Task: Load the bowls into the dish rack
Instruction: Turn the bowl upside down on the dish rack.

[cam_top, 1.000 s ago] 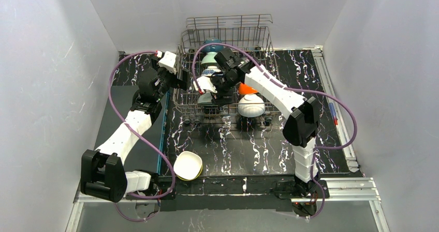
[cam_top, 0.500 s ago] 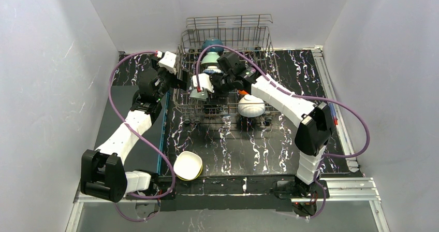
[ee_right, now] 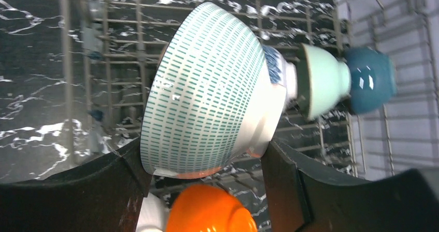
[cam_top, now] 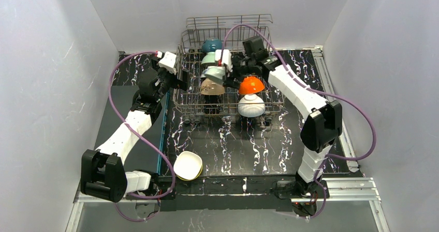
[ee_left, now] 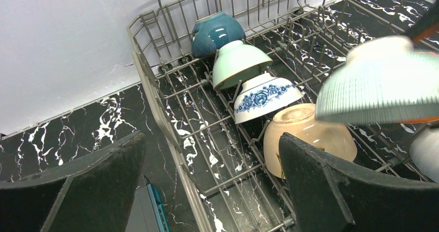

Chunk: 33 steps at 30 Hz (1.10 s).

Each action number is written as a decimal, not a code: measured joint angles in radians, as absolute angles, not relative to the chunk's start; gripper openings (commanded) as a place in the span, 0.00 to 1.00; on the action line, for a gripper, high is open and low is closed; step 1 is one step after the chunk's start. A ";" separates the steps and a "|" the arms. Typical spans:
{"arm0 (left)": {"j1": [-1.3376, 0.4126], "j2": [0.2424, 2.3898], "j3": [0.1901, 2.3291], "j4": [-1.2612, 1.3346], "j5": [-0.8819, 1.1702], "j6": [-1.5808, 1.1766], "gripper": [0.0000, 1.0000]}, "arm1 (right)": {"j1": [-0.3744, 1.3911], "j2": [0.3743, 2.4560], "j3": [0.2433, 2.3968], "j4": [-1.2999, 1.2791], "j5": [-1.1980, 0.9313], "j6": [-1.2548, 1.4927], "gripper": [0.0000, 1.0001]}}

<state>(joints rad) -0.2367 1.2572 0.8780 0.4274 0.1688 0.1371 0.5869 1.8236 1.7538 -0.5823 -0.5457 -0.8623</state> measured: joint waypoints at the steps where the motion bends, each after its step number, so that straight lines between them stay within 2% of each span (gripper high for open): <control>1: -0.237 1.257 0.878 0.427 0.168 0.137 0.98 | 0.565 1.824 1.756 -0.572 -0.549 -0.850 0.01; 12: -0.237 1.257 0.878 0.427 0.164 0.138 0.98 | 0.376 1.833 1.758 -0.422 -0.555 -0.824 0.01; 19: -0.237 1.257 0.878 0.427 0.155 0.142 0.98 | 0.323 1.913 1.794 -0.428 -0.545 -1.022 0.01; 24: -0.237 1.257 0.878 0.427 0.153 0.142 0.98 | 0.267 2.023 1.887 -0.479 -0.580 -1.150 0.01; 33: -0.237 1.257 0.878 0.428 0.152 0.142 0.98 | 0.170 2.090 1.966 -0.605 -0.655 -1.344 0.01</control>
<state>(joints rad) -0.2367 1.2572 0.8776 0.4278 0.1524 0.1417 0.1699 2.0899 1.9659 -0.6048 -0.6548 -1.3437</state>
